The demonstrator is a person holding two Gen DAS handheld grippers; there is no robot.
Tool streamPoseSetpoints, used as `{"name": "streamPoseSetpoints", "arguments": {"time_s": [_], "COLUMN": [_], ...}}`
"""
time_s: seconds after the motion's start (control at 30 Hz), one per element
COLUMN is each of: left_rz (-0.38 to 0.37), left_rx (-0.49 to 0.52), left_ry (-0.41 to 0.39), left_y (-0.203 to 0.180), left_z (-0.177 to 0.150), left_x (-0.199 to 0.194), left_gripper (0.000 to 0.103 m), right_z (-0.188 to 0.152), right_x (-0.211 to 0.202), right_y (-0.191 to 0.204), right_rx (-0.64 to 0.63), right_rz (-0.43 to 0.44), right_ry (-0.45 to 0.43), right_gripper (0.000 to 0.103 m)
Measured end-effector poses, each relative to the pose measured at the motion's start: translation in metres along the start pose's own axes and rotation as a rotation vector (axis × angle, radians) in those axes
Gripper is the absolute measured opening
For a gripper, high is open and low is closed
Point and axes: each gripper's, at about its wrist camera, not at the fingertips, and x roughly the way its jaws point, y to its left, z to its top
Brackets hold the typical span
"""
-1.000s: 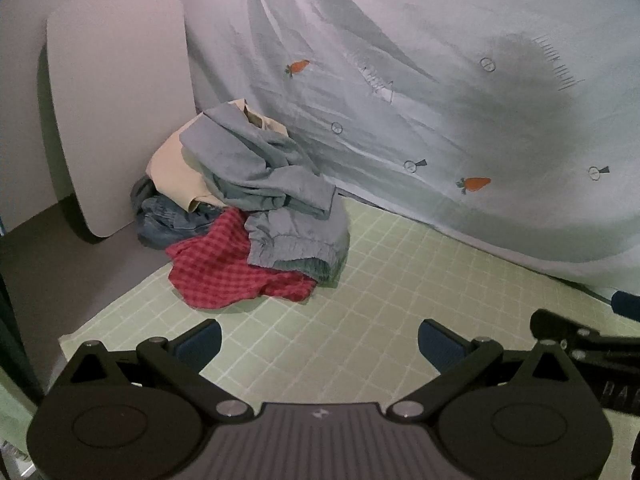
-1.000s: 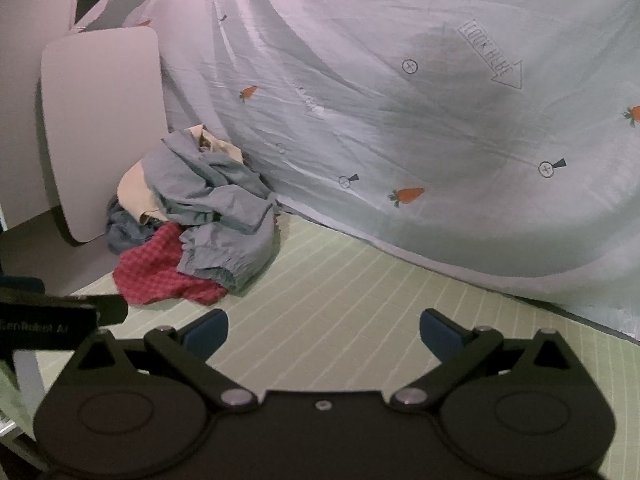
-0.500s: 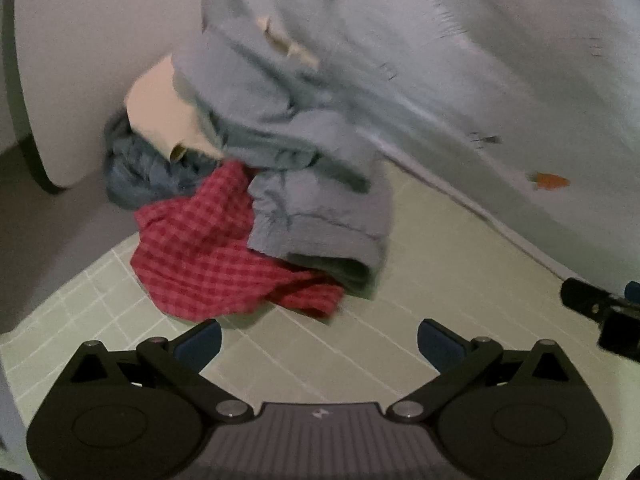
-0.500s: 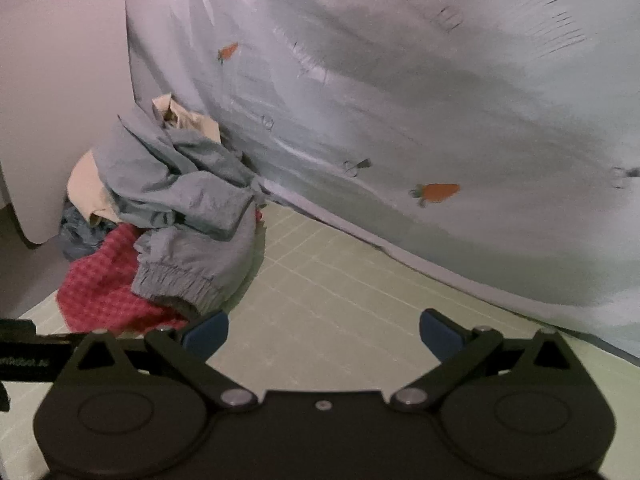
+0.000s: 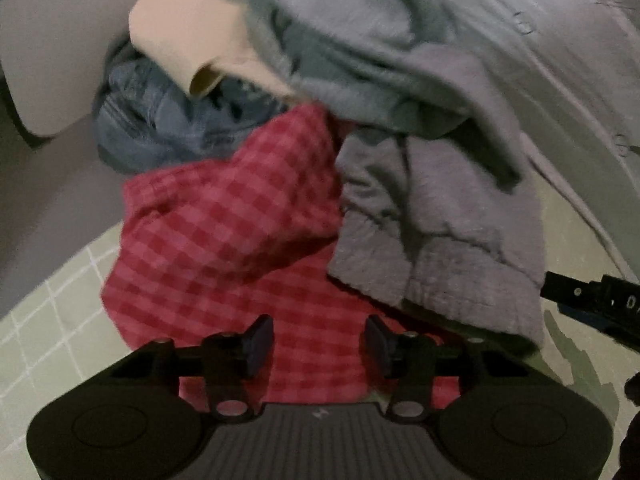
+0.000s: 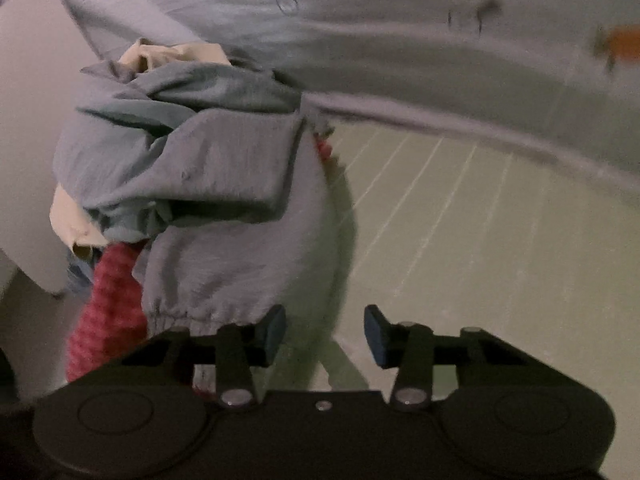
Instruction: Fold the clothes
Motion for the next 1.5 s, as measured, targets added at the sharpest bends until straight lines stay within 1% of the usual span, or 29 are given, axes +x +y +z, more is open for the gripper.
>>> {"name": "streamPoseSetpoints", "arguments": {"time_s": [0.07, 0.13, 0.17, 0.27, 0.33, 0.37, 0.4, 0.43, 0.47, 0.5, 0.53, 0.63, 0.7, 0.77, 0.83, 0.87, 0.97, 1.0, 1.03, 1.1, 1.13, 1.2, 1.23, 1.27, 1.3, 1.33, 1.37, 1.47, 1.5], "left_rz": [0.016, 0.035, 0.042, 0.048, 0.047, 0.049, 0.049, 0.046, 0.042, 0.041, 0.039, 0.029, 0.009, -0.022, -0.054, -0.071, -0.13, -0.15, -0.167, -0.194, -0.205, -0.224, -0.229, -0.235, -0.242, -0.251, -0.258, -0.281, -0.289], "left_rx": [0.042, 0.085, 0.097, 0.096, 0.076, 0.068, 0.056, 0.037, 0.026, 0.024, 0.022, 0.039, 0.047, 0.037, 0.033, 0.042, 0.079, 0.089, 0.095, 0.106, 0.115, 0.131, 0.14, 0.147, 0.153, 0.16, 0.168, 0.189, 0.194], "left_ry": [-0.014, -0.027, -0.029, -0.03, -0.036, -0.038, -0.039, -0.041, -0.048, -0.059, -0.069, -0.119, -0.15, -0.181, -0.215, -0.235, -0.287, -0.299, -0.304, -0.296, -0.286, -0.263, -0.247, -0.228, -0.205, -0.181, -0.157, -0.093, -0.074], "left_y": [-0.005, -0.01, -0.013, -0.015, -0.015, -0.015, -0.015, -0.014, -0.014, -0.015, -0.016, -0.021, -0.024, -0.029, -0.032, -0.033, -0.046, -0.05, -0.053, -0.059, -0.063, -0.07, -0.075, -0.08, -0.086, -0.091, -0.097, -0.111, -0.116], "left_z": [-0.001, -0.001, -0.002, 0.0, 0.0, 0.001, 0.001, 0.002, 0.002, 0.003, 0.003, 0.003, 0.0, -0.001, -0.003, -0.01, -0.033, -0.042, -0.05, -0.07, -0.081, -0.103, -0.116, -0.129, -0.142, -0.154, -0.166, -0.198, -0.207], "left_x": [0.003, 0.004, 0.004, 0.004, 0.004, 0.004, 0.003, 0.002, -0.003, -0.011, -0.02, -0.051, -0.076, -0.101, -0.125, -0.14, -0.185, -0.199, -0.209, -0.225, -0.229, -0.236, -0.238, -0.24, -0.241, -0.24, -0.24, -0.242, -0.242], "left_gripper": [0.051, 0.051, 0.051, 0.052, 0.052, 0.052, 0.052, 0.051, 0.051, 0.049, 0.048, 0.048, 0.048, 0.048, 0.048, 0.048, 0.048, 0.048, 0.048, 0.048, 0.048, 0.048, 0.048, 0.048, 0.048, 0.048, 0.048, 0.048, 0.048], "right_z": [-0.002, -0.003, -0.003, -0.002, -0.002, -0.002, -0.002, -0.002, -0.002, -0.001, 0.002, 0.012, 0.019, 0.026, 0.03, 0.03, 0.012, 0.003, -0.012, -0.044, -0.063, -0.092, -0.109, -0.125, -0.139, -0.157, -0.175, -0.235, -0.255], "right_x": [0.009, 0.014, 0.016, 0.022, 0.027, 0.031, 0.035, 0.038, 0.039, 0.033, 0.021, -0.033, -0.074, -0.123, -0.179, -0.206, -0.31, -0.346, -0.379, -0.443, -0.473, -0.51, -0.524, -0.536, -0.54, -0.538, -0.536, -0.525, -0.522], "right_y": [-0.003, -0.008, -0.011, -0.017, -0.017, -0.017, -0.014, -0.01, -0.006, -0.003, 0.002, 0.016, 0.022, 0.025, 0.024, 0.023, 0.016, 0.012, 0.006, -0.008, -0.021, -0.05, -0.071, -0.091, -0.113, -0.136, -0.158, -0.199, -0.212], "right_rx": [0.066, 0.135, 0.17, 0.254, 0.292, 0.302, 0.301, 0.283, 0.269, 0.267, 0.259, 0.151, 0.095, 0.05, 0.041, 0.041, 0.012, 0.0, -0.012, -0.026, -0.016, 0.018, 0.05, 0.085, 0.132, 0.186, 0.236, 0.349, 0.385], "right_rz": [0.045, 0.091, 0.115, 0.207, 0.265, 0.282, 0.282, 0.269, 0.253, 0.231, 0.207, 0.18, 0.178, 0.184, 0.209, 0.223, 0.255, 0.259, 0.242, 0.185, 0.127, -0.01, -0.107, -0.205, -0.311, -0.442, -0.556, -0.723, -0.777], "right_ry": [0.005, 0.006, 0.008, 0.021, 0.042, 0.057, 0.071, 0.074, 0.071, 0.043, 0.001, -0.164, -0.255, -0.361, -0.467, -0.515, -0.702, -0.768, -0.828, -0.935, -0.972, -0.989, -0.961, -0.926, -0.857, -0.76, -0.667, -0.469, -0.402], "right_gripper": [0.047, 0.059, 0.06, 0.062, 0.073, 0.074, 0.066, 0.041, 0.028, 0.018, 0.016, 0.015, 0.014, 0.014, 0.014, 0.014, 0.014, 0.014, 0.014, 0.014, 0.014, 0.015, 0.016, 0.016, 0.021, 0.028, 0.029, 0.029, 0.031]}}
